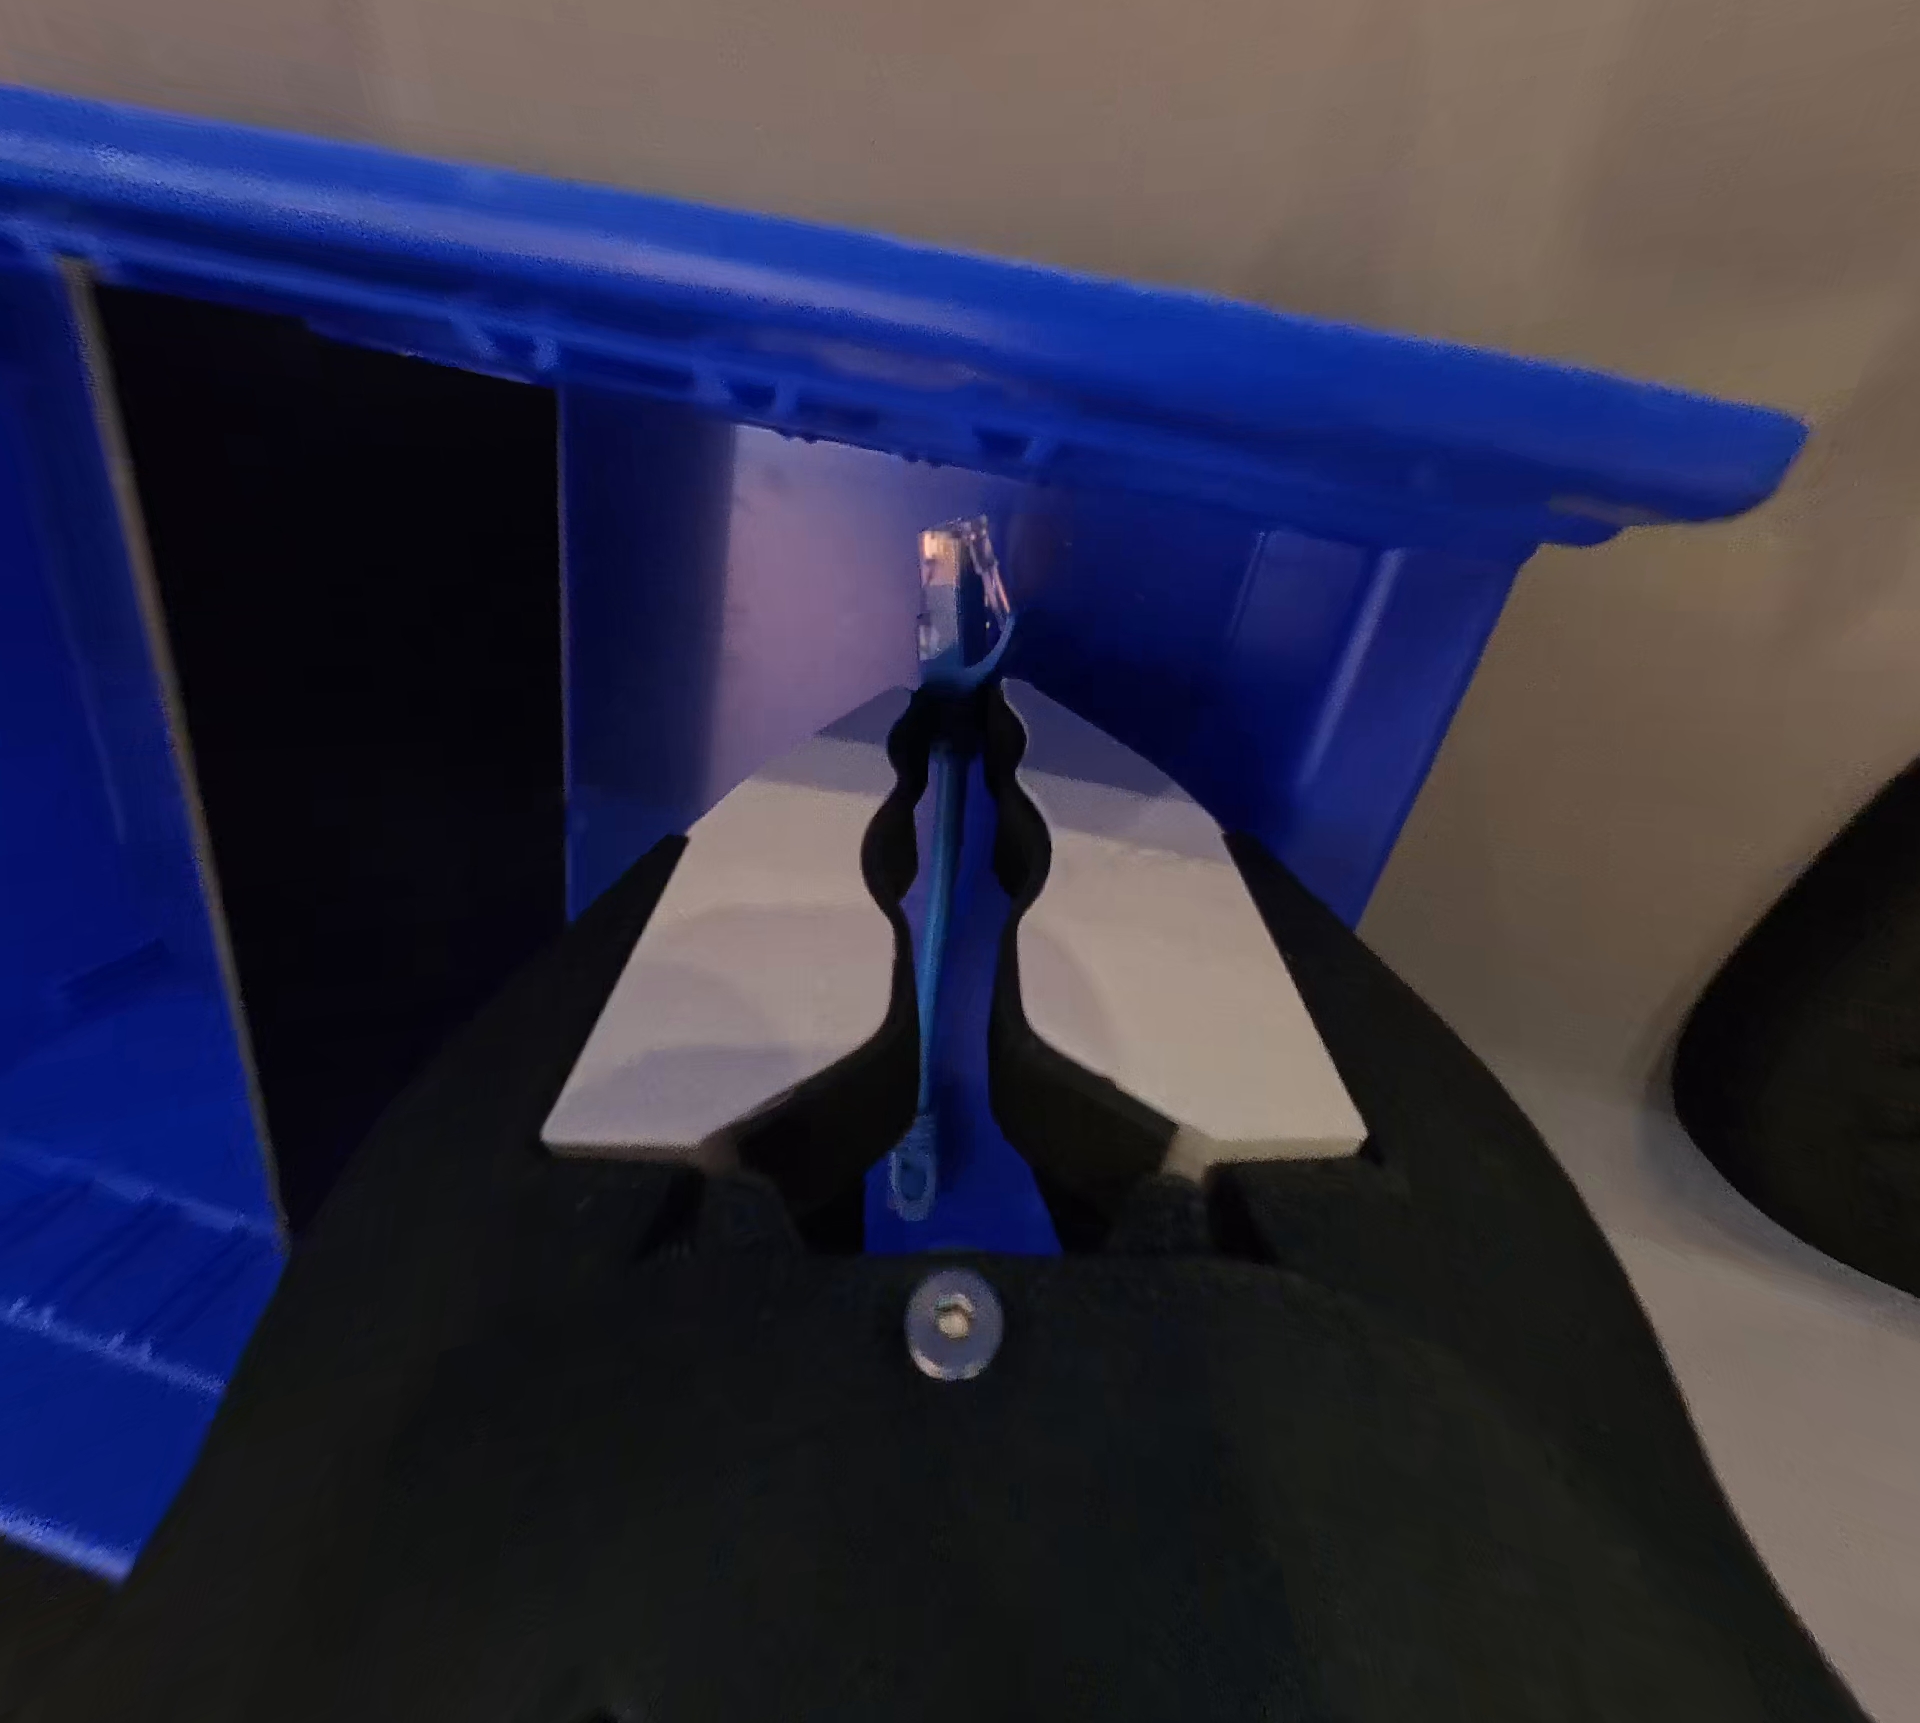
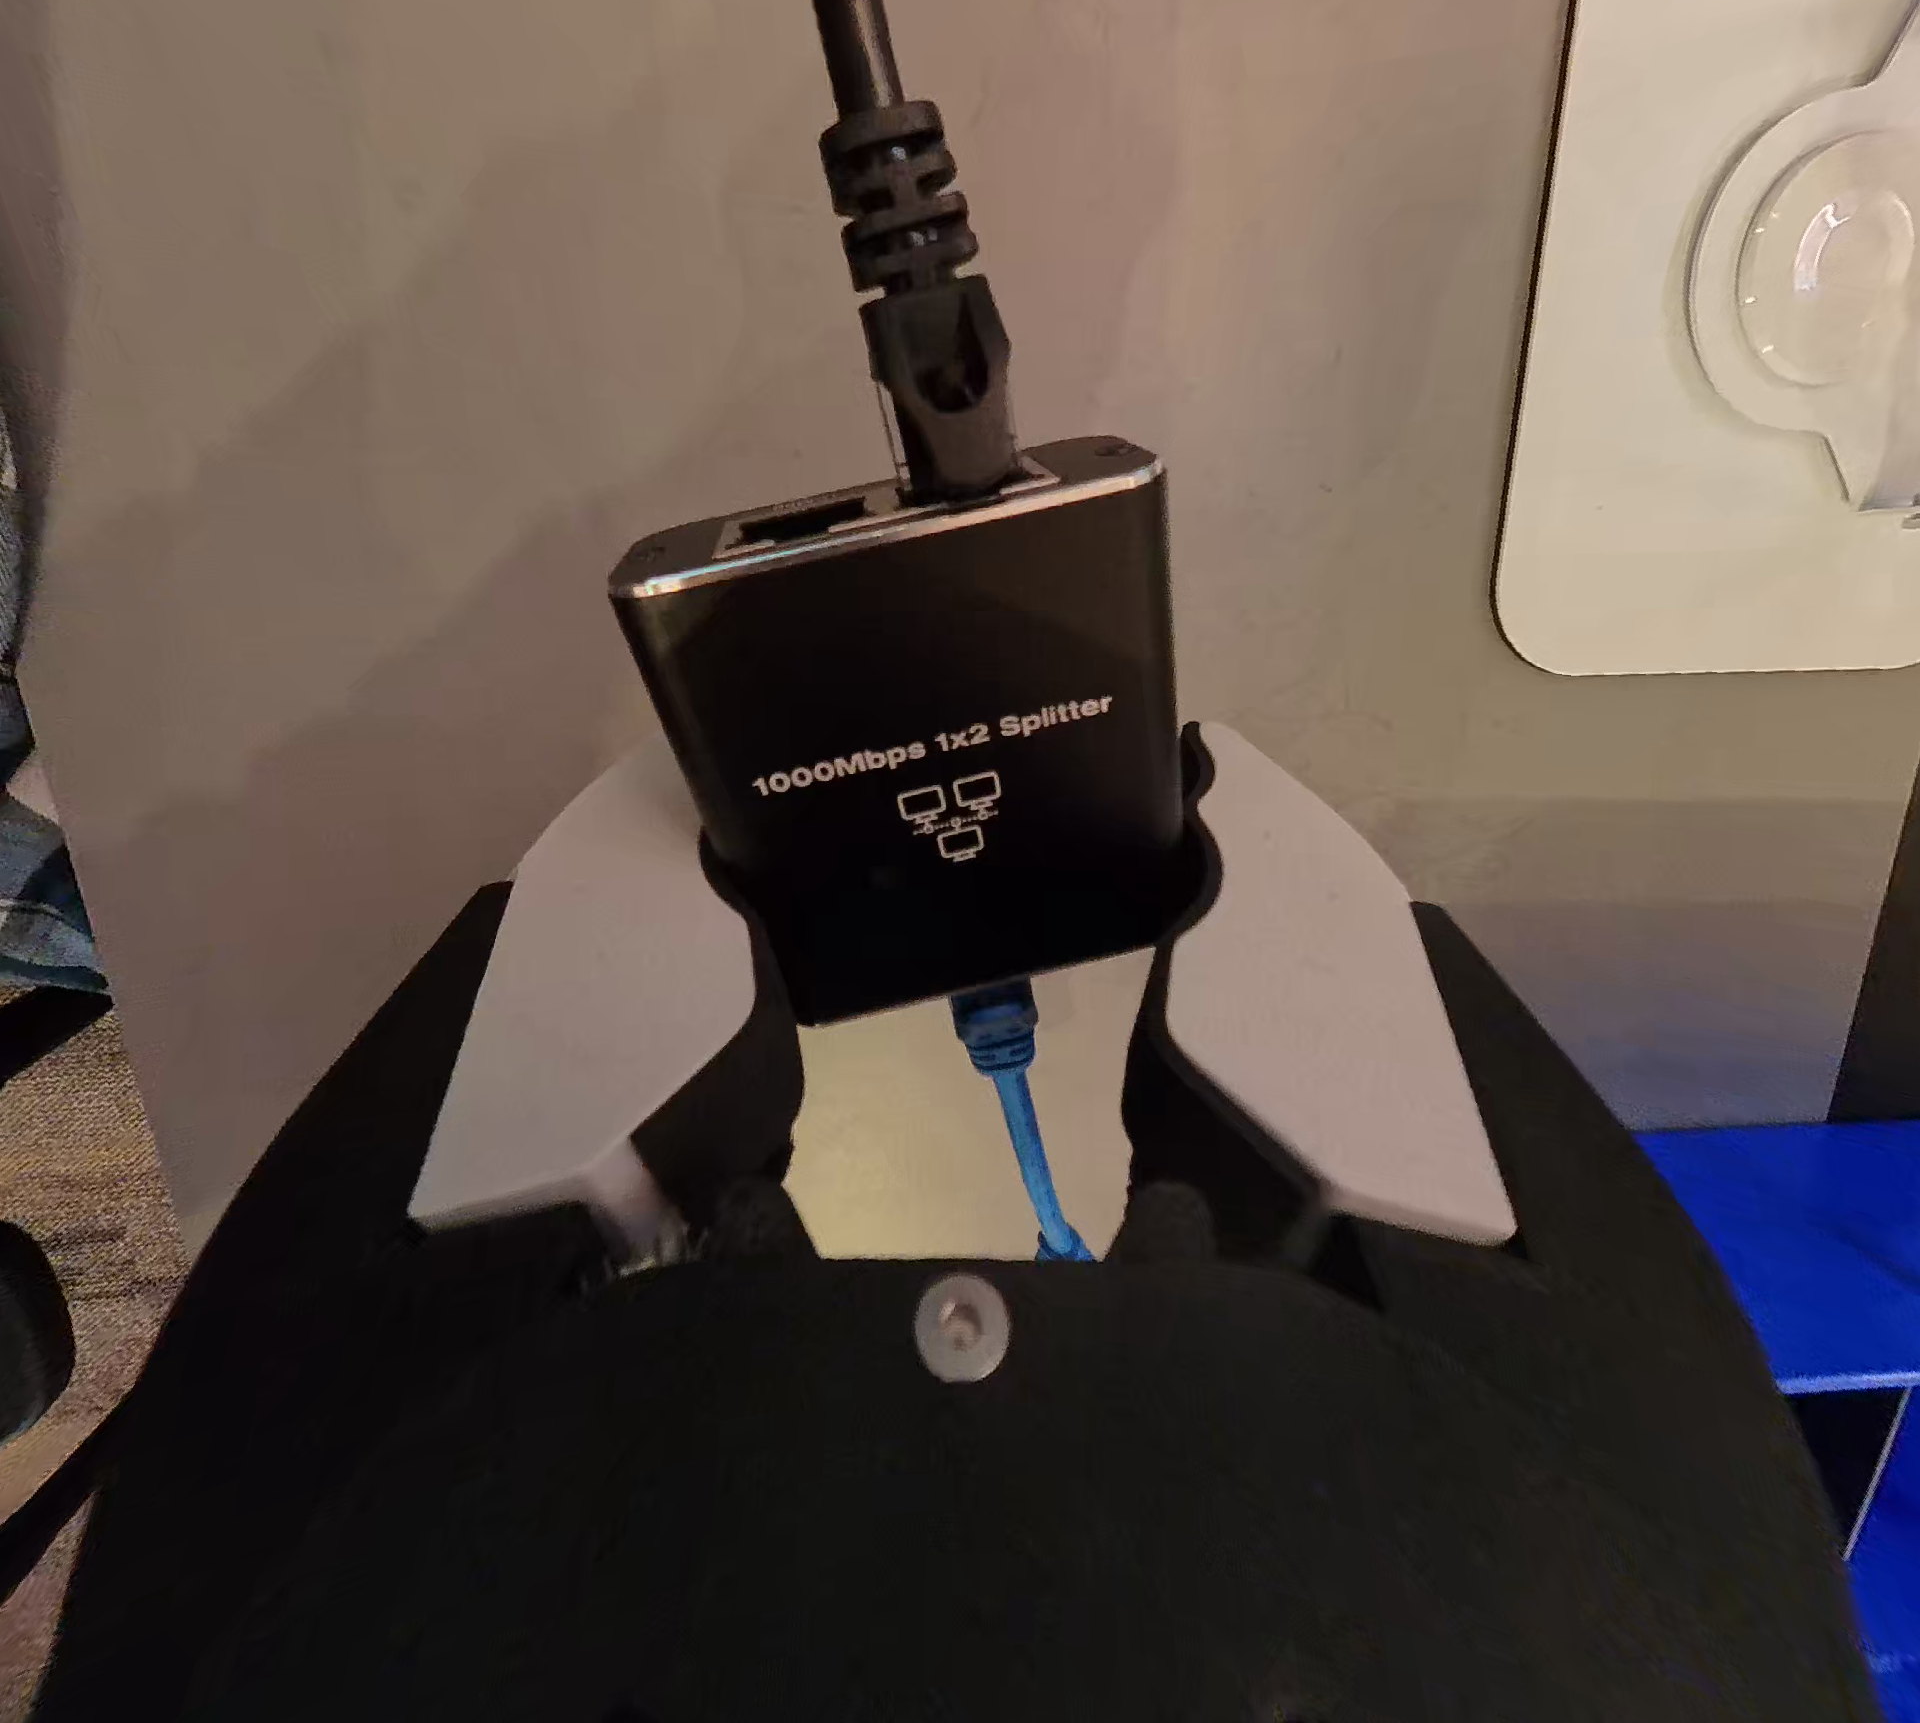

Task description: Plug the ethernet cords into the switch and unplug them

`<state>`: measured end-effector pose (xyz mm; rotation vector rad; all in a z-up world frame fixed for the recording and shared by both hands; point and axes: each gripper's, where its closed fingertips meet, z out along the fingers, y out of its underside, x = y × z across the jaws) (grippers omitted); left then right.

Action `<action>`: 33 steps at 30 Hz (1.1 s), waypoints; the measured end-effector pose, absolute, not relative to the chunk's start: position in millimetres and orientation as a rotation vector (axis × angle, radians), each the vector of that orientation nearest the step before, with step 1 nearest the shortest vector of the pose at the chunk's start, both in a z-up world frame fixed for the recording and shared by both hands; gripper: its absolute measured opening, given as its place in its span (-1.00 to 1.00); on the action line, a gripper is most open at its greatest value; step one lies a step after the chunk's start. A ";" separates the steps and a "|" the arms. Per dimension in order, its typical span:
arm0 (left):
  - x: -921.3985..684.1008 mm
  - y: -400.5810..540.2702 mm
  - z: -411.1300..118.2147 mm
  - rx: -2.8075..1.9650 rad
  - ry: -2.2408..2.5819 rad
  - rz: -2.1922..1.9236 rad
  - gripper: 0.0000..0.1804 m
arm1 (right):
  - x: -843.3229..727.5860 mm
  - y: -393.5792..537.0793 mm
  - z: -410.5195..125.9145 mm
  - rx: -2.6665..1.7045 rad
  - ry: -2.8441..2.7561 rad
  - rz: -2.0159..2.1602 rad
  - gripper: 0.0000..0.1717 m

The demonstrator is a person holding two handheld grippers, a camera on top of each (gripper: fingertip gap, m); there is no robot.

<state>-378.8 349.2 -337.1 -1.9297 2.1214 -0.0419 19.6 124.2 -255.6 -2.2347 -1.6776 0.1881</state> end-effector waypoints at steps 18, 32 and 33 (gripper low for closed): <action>-377.1 365.2 -227.3 -1.802 1.801 0.066 -0.90 | 18.9 126.2 -255.6 -2.265 -1.605 0.271 -0.09; -338.6 327.2 -131.7 -1.586 1.548 0.119 -0.90 | 16.0 143.0 -248.7 -2.340 -1.429 0.413 -0.08; -333.6 322.5 -127.3 -1.569 1.538 0.125 -0.90 | 15.5 144.7 -248.0 -2.345 -1.415 0.425 -0.08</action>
